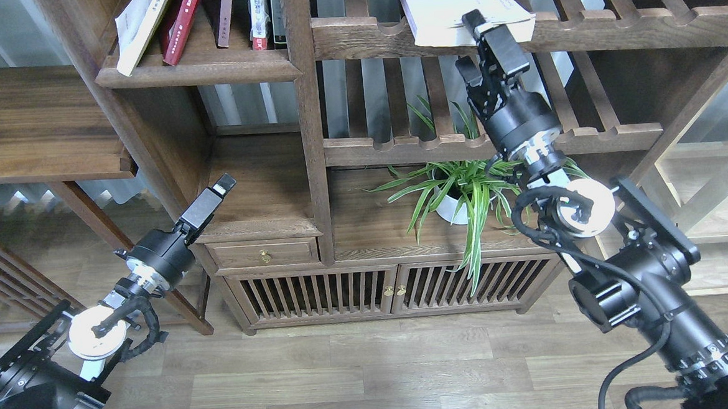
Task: Organize books on shelf
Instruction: 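Grasp the white book's edge with the right gripper and tilt it up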
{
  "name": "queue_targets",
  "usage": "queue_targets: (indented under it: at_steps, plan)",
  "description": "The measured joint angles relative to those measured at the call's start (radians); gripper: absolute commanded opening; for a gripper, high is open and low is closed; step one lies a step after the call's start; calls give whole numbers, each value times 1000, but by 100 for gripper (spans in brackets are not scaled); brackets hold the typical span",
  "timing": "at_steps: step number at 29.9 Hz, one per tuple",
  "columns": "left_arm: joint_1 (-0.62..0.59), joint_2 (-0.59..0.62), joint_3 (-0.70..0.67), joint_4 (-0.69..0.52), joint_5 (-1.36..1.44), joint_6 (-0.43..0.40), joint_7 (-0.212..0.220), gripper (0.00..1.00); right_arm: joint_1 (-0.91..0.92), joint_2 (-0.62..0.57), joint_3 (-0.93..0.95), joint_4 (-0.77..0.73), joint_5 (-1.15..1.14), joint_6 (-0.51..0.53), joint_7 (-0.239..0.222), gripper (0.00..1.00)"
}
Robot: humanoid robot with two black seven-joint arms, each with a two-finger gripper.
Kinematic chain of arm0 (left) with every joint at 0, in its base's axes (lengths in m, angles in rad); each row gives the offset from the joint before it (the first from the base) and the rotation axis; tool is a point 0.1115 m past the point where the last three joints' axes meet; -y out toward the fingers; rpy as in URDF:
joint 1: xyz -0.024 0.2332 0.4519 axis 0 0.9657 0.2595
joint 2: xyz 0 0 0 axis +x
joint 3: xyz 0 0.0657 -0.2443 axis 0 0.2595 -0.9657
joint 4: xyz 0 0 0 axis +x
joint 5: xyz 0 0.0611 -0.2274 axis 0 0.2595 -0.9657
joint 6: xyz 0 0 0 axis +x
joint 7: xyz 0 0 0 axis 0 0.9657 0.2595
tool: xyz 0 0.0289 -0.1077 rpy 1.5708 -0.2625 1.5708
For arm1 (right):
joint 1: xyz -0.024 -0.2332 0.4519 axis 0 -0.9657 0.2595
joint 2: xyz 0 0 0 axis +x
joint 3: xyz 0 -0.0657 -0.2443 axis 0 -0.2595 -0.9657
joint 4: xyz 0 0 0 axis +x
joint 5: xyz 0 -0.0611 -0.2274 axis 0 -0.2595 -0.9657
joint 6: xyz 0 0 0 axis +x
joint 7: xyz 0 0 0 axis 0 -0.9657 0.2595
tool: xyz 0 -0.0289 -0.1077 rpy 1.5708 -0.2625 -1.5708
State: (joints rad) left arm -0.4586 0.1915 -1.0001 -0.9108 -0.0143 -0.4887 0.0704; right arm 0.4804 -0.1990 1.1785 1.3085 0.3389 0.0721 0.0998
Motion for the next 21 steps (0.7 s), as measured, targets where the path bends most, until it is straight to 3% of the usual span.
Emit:
queue_targets:
  at_steps: [15,19,21]
  plan:
    - [-52,-3,36,-10,2,0,-1,98,13,6,5,0,2,-23,3,96]
    - [-49,-1,36,-5,2,0,-1,98,19,12,13,-1,5,-40,5,92]
    - [-47,-1,36,-4,2,0,-1,98,22,16,16,-1,6,-51,7,83]
